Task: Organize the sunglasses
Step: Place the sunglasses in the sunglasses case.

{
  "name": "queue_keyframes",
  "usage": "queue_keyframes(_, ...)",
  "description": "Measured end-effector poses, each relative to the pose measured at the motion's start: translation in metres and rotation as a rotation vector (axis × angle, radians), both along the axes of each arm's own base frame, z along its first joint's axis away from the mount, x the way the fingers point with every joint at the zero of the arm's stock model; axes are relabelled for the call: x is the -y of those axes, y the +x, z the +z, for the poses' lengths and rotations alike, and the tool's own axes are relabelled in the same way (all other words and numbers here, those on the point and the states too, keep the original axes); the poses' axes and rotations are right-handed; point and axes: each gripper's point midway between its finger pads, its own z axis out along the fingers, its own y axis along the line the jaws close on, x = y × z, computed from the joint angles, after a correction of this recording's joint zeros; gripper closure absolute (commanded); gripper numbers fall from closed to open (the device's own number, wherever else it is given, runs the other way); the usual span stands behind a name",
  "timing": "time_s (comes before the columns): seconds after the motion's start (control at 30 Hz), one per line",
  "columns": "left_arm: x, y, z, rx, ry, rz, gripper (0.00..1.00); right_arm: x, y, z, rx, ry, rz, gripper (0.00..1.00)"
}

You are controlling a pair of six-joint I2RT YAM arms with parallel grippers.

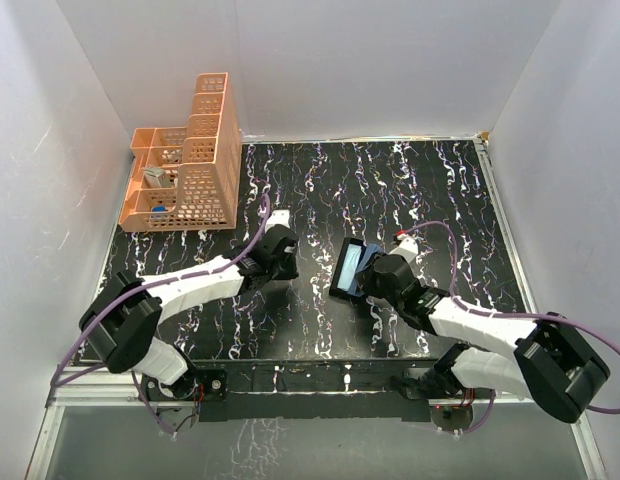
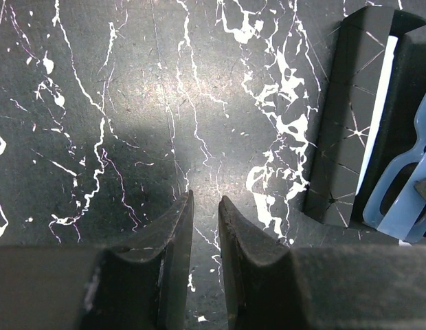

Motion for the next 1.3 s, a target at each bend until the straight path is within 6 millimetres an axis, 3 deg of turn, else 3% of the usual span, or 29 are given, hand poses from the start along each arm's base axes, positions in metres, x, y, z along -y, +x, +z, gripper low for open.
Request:
queue_keyframes(0.3,0.008,0.0,-0.015,-0.03,0.018,-0.019,0.79,-0.005,0.003,-0.01,-0.016,-0.004,0.021,1.0)
queue_keyframes(1.07,0.054,0.007,-0.021,-0.028,-0.032,-0.118,0.79,-0.019,0.013,-0.006,0.003,-0.002,0.1,1.0)
queue_keyframes(1.3,0.066,0.007,-0.025,-0.032,-0.037,-0.139,0.79,-0.024,0.015,-0.016,-0.016,0.003,0.115,1.0)
